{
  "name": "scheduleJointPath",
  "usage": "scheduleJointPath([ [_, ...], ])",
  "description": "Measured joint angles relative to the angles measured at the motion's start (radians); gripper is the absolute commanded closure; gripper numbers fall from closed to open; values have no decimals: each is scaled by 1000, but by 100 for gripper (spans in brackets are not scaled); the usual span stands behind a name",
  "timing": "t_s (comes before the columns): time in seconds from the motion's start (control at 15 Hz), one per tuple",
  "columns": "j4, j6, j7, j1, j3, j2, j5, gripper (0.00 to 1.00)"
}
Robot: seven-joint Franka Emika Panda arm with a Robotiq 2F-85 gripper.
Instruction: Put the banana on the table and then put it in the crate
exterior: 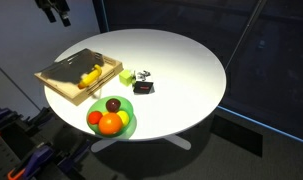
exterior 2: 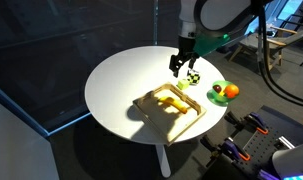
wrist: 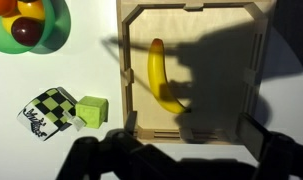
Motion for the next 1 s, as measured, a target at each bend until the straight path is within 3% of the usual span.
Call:
scheduleJointPath([
  [1.0,-1,-23,-9,0,6,-19,0,0],
])
